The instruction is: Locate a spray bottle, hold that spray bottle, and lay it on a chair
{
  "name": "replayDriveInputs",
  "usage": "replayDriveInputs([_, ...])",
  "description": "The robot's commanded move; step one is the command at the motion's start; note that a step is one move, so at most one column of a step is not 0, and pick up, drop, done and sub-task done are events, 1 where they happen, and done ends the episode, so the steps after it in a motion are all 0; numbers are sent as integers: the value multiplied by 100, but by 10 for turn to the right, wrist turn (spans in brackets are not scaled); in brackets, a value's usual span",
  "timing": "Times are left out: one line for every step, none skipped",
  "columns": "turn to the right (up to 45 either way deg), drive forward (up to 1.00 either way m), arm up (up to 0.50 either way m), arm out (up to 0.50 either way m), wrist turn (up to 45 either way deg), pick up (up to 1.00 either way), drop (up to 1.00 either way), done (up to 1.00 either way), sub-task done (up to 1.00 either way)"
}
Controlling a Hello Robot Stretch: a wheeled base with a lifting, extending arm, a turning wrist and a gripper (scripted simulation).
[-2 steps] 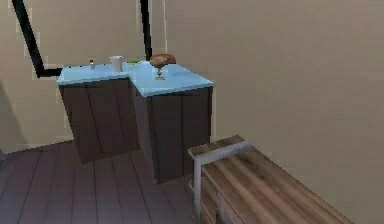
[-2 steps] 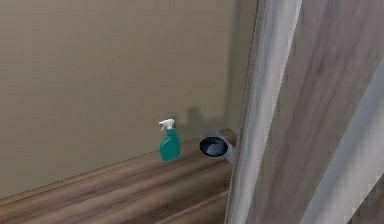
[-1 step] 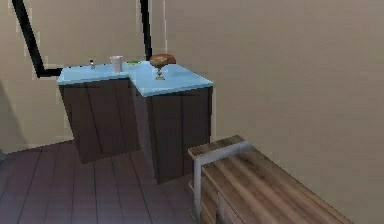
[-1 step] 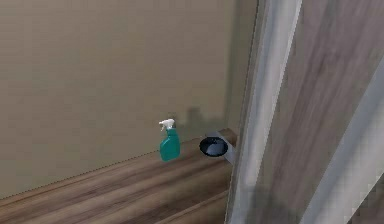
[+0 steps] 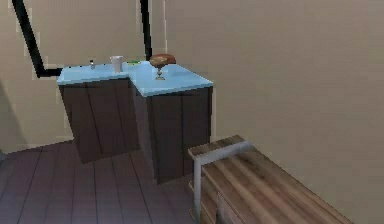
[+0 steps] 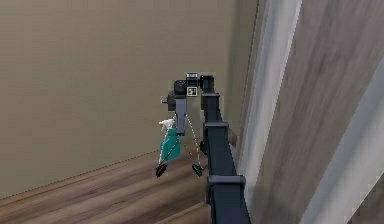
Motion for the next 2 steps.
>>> replayDriveInputs([0,0,0,0,450,0,0,0,0])
replayDriveInputs([0,0,0,0,450,0,0,0,0])
